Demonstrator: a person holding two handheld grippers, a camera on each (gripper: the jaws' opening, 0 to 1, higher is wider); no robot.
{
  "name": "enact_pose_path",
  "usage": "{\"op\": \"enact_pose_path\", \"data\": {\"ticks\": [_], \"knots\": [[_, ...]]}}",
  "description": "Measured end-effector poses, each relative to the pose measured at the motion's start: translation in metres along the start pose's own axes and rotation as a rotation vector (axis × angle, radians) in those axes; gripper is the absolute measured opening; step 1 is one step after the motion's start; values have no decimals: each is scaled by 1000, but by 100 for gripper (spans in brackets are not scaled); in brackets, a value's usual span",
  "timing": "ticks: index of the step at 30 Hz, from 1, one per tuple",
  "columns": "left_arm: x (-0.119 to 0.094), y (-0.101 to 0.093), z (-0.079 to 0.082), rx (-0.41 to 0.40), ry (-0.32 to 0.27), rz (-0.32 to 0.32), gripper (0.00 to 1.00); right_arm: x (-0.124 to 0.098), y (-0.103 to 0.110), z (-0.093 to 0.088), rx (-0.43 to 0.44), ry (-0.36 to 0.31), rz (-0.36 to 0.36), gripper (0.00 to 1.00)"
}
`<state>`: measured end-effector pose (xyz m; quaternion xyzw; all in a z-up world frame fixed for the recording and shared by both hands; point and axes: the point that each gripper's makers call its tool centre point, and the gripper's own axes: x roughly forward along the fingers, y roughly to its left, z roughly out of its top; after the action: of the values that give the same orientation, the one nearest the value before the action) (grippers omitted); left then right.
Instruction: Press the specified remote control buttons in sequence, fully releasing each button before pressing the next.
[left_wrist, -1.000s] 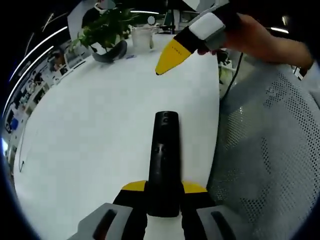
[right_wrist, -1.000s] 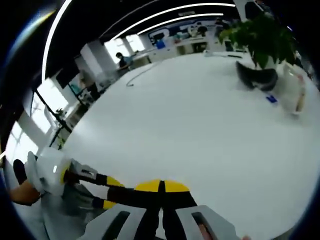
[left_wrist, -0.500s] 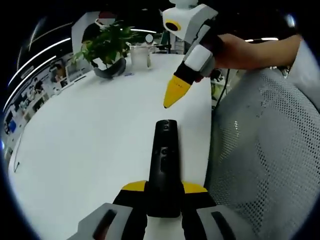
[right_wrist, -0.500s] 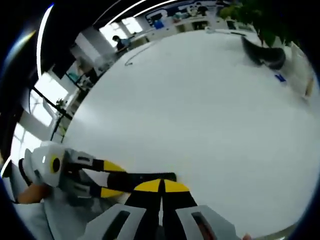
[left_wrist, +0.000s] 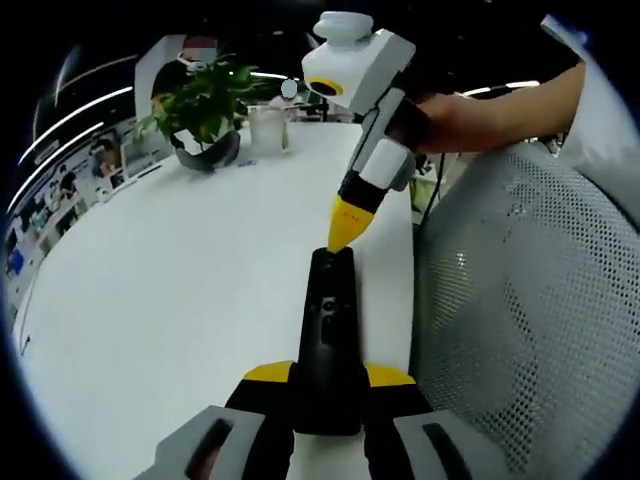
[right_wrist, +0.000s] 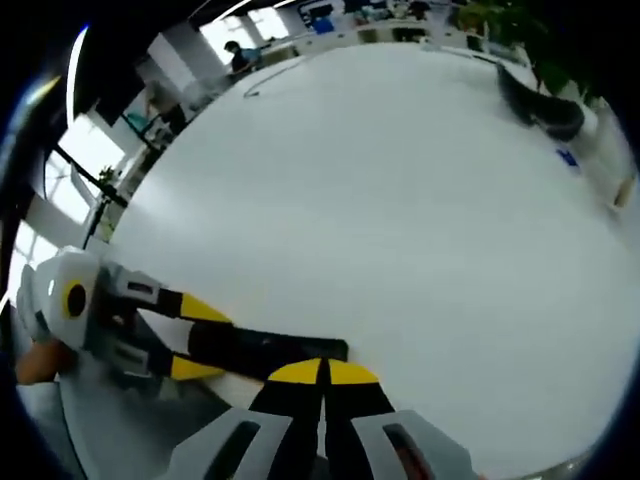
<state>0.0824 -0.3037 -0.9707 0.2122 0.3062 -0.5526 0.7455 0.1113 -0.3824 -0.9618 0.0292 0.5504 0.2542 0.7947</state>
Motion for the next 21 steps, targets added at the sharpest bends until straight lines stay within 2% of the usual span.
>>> {"op": "enact_pose_path", "data": {"ticks": [6, 9, 16, 21], "knots": [[2, 2, 1, -7, -18, 16, 24, 0, -2, 0, 60, -8, 26, 0], [1, 1, 2, -8, -21, 17, 24, 0, -1, 0, 63, -18, 27, 0], [2, 1, 3, -5, -28, 18, 25, 2, 1, -1, -115, -1, -52, 0], [3, 1, 4, -4, -30, 18, 25, 2, 0, -1, -118, 0, -55, 0]]}}
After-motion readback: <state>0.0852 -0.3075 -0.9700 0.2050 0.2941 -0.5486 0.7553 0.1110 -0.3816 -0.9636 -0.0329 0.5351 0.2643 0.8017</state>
